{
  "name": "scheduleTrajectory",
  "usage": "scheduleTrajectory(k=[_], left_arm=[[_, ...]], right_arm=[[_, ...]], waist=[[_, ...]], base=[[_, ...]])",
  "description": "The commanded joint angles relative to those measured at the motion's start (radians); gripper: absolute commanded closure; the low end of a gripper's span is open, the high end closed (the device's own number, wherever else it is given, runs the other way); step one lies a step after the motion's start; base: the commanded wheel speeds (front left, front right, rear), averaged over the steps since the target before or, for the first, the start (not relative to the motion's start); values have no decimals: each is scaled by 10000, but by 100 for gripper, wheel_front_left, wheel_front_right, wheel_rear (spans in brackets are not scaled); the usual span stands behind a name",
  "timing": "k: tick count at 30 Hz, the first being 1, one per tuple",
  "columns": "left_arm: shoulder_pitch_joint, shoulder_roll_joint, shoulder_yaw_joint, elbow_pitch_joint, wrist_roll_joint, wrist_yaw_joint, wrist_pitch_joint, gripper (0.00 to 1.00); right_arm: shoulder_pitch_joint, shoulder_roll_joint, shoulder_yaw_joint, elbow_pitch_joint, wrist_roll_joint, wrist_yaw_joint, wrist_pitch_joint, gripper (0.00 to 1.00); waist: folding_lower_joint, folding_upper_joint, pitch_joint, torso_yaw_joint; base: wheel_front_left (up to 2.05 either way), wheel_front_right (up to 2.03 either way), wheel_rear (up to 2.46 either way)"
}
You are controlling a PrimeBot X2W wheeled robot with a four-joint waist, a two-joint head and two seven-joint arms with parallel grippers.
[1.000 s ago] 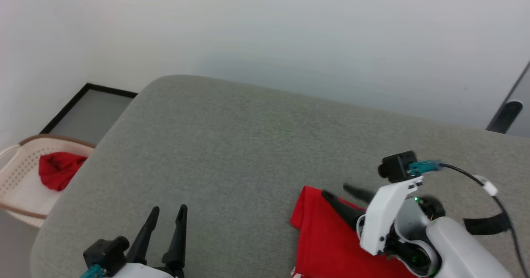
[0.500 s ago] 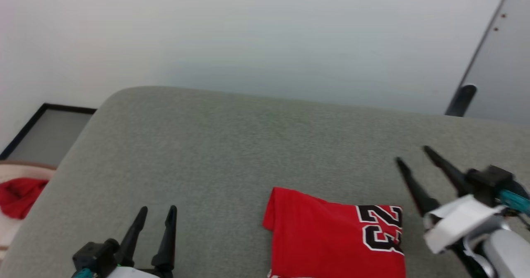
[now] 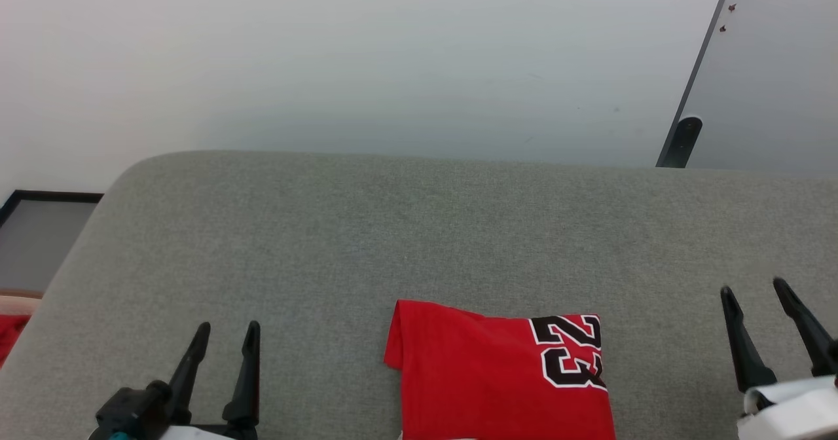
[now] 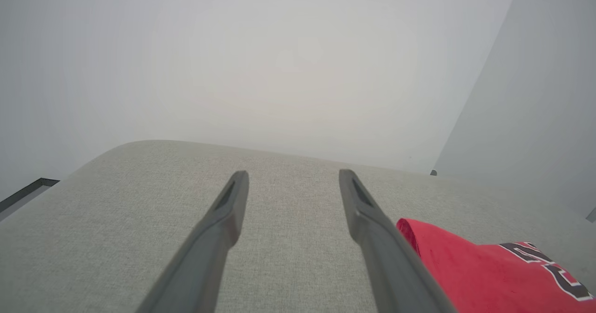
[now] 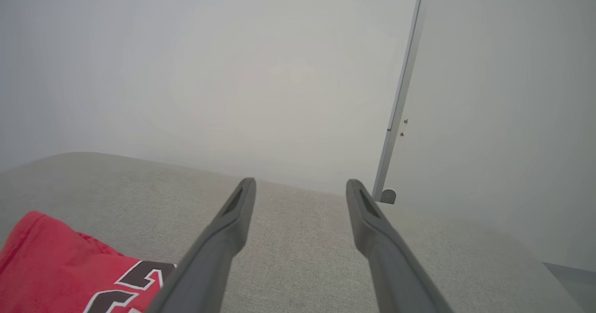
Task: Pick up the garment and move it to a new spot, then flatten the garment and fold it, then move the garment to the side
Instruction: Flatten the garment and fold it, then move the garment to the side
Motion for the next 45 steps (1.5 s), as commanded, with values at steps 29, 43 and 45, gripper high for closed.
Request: scheduleTrajectory(k=[29,43,45], left_arm=[[47,95,941,-78,444,7,7,0],[225,-125,600,4,453,7,7,0],[170,-193,510,44,449,7,7,0]], right_arm=[[454,637,570,367,-292,-8,-42,0],[-765,251,1214,2057,1046,-10,5546,0],[-827,268,1175,2119,1172,-10,6246,0]], waist=[[0,0,-265,1256],[0,0,-251,1879],[0,0,-225,1999]], base=[[0,0,0],[0,0,0],[0,0,0]])
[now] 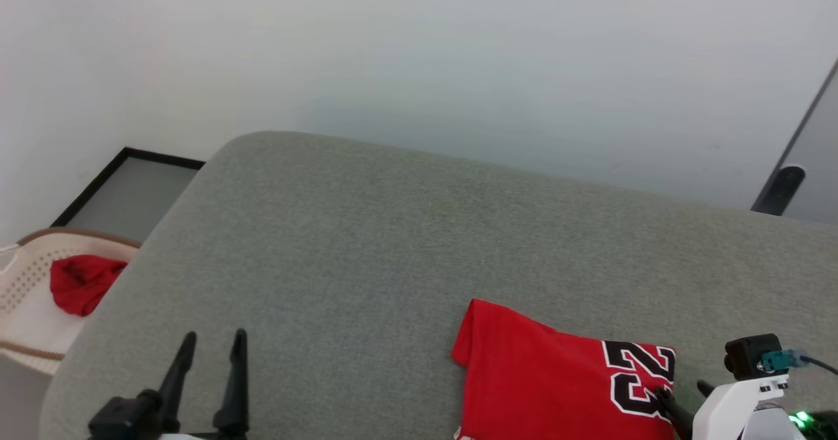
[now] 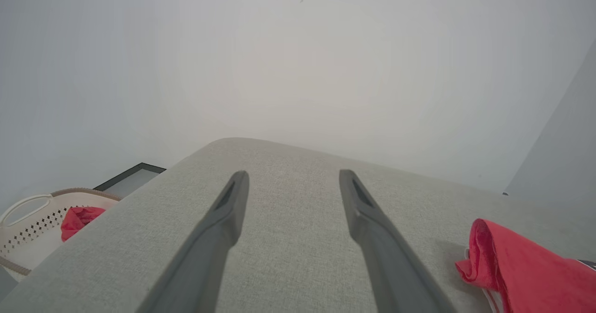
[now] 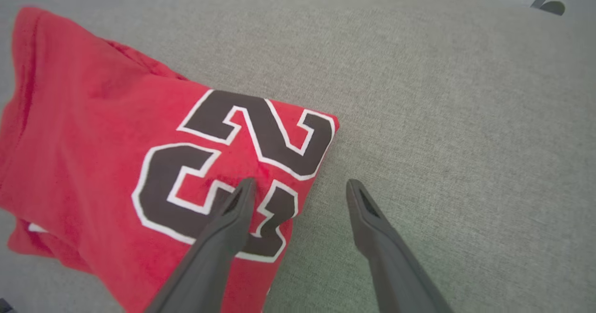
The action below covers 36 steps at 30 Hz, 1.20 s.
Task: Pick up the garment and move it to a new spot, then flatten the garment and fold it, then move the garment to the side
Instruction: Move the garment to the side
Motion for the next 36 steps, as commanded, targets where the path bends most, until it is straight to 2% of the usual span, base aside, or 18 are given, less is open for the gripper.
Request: scheduleTrajectory(k=[1,4,11,23,24,25,28,36], left_arm=[[-61,-60,-53,20,13,7,7,0],[-174,-134,-218,96,9,7,7,0],[-297,-220,-387,201,-76,7,8,0],[-525,-322,-463,257,-257,7,8,0],[-527,-325,-454,256,-272,7,8,0],[-521,-330,-441,258,-288,7,8,0],[-535,-359,-417,241,-304,7,8,0],[-646,-401,-369,128,-300,7,8,0]], right_arm=[[-90,45,-99,109,98,-12,447,0],[-139,76,-240,307,15,-10,1409,0],[-417,470,-396,708,218,-10,2568,0],[-1253,612,-896,2382,780,-13,3958,0],[-1295,649,-834,2462,985,-13,4101,21],[-1327,699,-777,2507,1200,-13,4201,100],[-1371,626,-569,2376,1840,-3,4398,100],[-1899,-415,-810,2307,2510,-26,4356,100]], waist=[[0,0,55,162],[0,0,119,360],[0,0,303,655],[0,0,724,970],[0,0,736,975],[0,0,746,970],[0,0,801,947],[0,0,1057,656]], base=[[0,0,0],[0,0,0],[0,0,0],[0,0,0],[0,0,0],[0,0,0],[0,0,0],[0,0,0]])
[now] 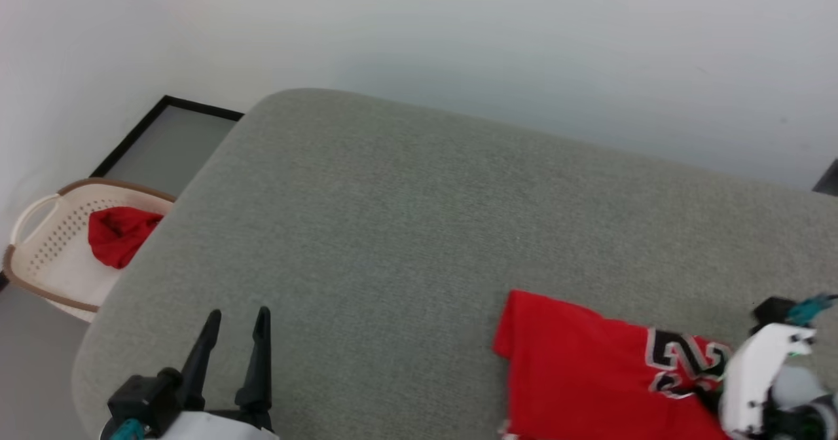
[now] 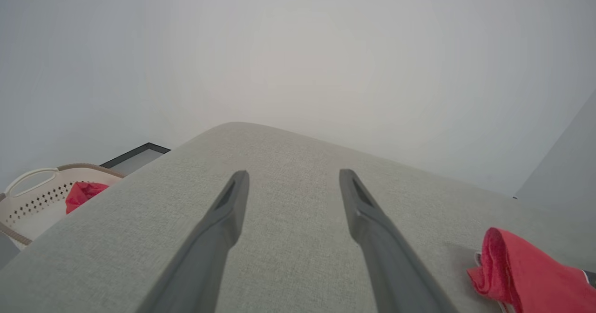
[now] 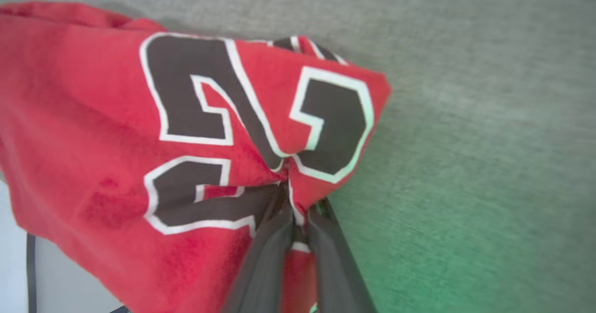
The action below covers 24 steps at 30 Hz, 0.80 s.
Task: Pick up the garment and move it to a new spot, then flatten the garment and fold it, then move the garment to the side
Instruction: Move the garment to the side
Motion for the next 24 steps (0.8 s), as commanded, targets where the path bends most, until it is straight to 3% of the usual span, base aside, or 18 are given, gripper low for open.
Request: scheduleTrajectory(k=[1,13,24], left_arm=[[-102,-22,16,-34,21,7,8,0],[-565,-94,-103,-430,266,8,8,0],[-1163,-67,-344,-606,216,7,8,0]], right_arm=[[-45,-308,-87,153,-74,-43,-13,100],[-1340,-2075,-7,-86,-432,-31,-53,100],[-2722,-4295,643,-325,-1093,-31,-673,100]], waist=[[0,0,120,-131],[0,0,944,-1104],[0,0,1892,-1810]], base=[[0,0,0],[0,0,0],[0,0,0]])
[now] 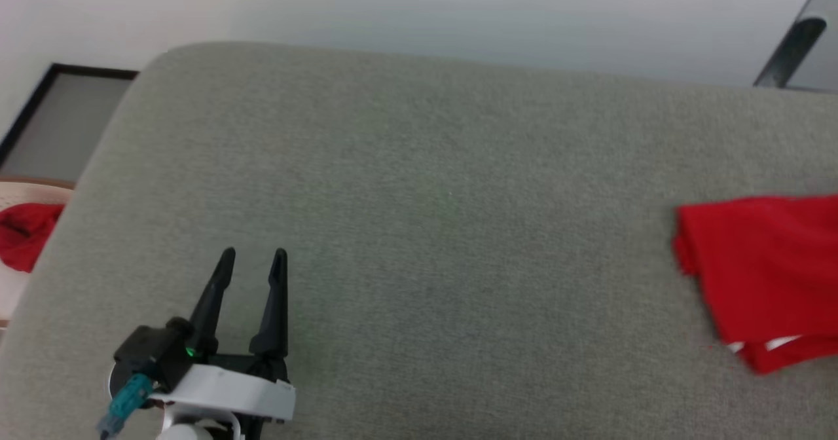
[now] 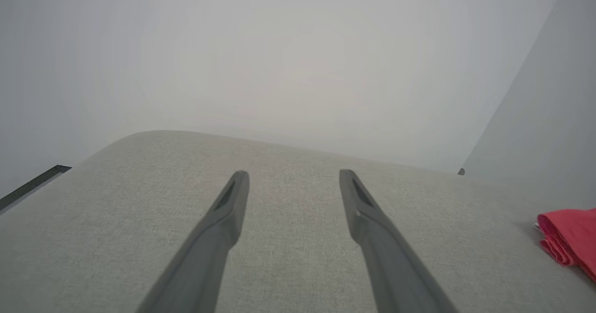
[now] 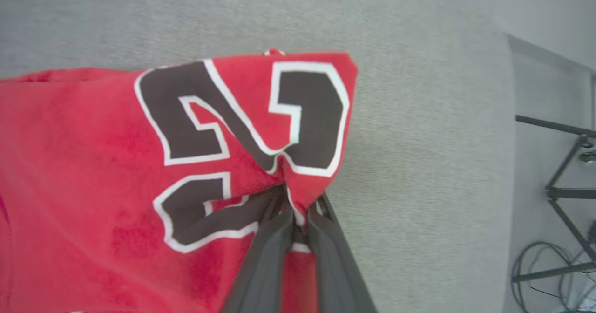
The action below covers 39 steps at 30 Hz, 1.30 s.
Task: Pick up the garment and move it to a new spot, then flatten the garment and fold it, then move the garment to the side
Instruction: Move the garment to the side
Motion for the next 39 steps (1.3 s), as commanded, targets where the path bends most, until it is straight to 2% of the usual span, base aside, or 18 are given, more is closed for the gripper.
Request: scheduleTrajectory(k=[1,10,17,23,35,36,37,38,39], left_arm=[[-129,26,-22,-27,20,7,6,0],[-411,6,-153,-58,5,8,6,0],[-521,30,-272,-7,-69,8,6,0],[-629,11,-352,28,-103,7,4,0],[-739,26,-512,122,-121,7,6,0],[-737,24,-512,135,-117,7,6,0],[-732,17,-513,146,-115,7,6,0],[-718,13,-504,153,-116,8,6,0],[-698,16,-495,163,-117,7,6,0]], right_arm=[[-187,-211,155,-24,-177,-15,-110,100],[-1143,-1897,1340,144,-1114,-15,-1058,100],[-1880,-2709,2163,768,-2351,-16,-1764,100],[-2369,-2690,2146,1554,-3191,-16,-2171,100],[-2881,-1705,1245,3798,-4233,-16,-2632,100],[-2904,-1650,1140,3918,-4347,-16,-2696,91],[-2890,-1603,1065,4054,-4456,-16,-2736,72],[-2887,-1555,983,4151,-4547,-16,-2801,46],[-2906,-1498,935,4234,-4717,-16,-2860,1]], waist=[[0,0,384,-301],[0,0,862,-454],[0,0,1123,-406],[0,0,1318,-294],[0,0,1494,45],[0,0,1481,60],[0,0,1461,72],[0,0,1439,74],[0,0,1406,70]], base=[[0,0,0],[0,0,0],[0,0,0],[0,0,0],[0,0,0],[0,0,0],[0,0,0],[0,0,0],[0,0,0]])
